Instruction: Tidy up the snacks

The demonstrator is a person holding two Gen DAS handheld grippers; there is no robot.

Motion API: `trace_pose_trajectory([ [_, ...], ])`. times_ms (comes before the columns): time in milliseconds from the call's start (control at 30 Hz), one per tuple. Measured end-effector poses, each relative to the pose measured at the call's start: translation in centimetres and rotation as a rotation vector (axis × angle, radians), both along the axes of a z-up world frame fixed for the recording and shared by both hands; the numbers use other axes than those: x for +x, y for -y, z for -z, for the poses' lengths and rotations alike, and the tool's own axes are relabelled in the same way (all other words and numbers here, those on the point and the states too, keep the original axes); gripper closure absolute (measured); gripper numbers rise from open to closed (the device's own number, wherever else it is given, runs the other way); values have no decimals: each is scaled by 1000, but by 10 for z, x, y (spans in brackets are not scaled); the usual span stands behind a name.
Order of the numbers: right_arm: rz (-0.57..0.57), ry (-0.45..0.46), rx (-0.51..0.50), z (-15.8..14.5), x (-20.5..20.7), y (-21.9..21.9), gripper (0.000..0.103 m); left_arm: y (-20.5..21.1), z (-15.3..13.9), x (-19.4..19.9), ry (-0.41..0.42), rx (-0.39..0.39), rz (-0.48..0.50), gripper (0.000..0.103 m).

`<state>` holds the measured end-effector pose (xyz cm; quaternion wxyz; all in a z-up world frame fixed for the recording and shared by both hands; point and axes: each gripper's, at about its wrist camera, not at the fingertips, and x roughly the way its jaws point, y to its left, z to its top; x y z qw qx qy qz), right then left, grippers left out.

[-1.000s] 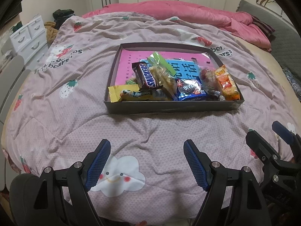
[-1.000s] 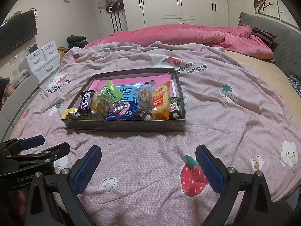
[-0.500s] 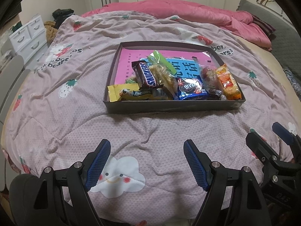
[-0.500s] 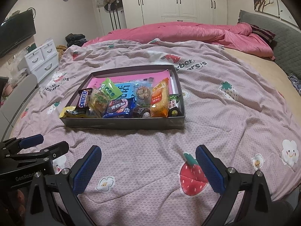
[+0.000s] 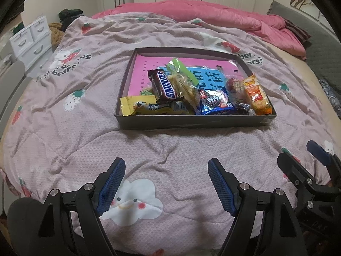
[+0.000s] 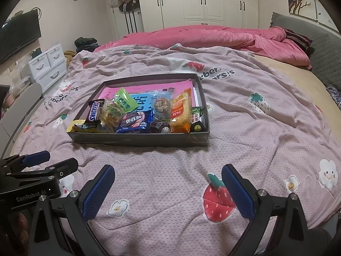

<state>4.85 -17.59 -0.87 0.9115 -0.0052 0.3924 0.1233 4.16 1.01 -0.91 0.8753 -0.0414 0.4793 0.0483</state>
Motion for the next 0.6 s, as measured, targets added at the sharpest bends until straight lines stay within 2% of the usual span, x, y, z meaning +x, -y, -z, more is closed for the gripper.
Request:
trace_pose_trajectory([
  [400,19,-6,9,4,8,9,2,-5,10,8,-17,40,-18,22],
  [500,32,-31,24,10,16,13,2,-11,14,12,10,54,-38,22],
  [600,54,-41,24,14,26,19,2,-32,10,24,65,71,-113,22],
])
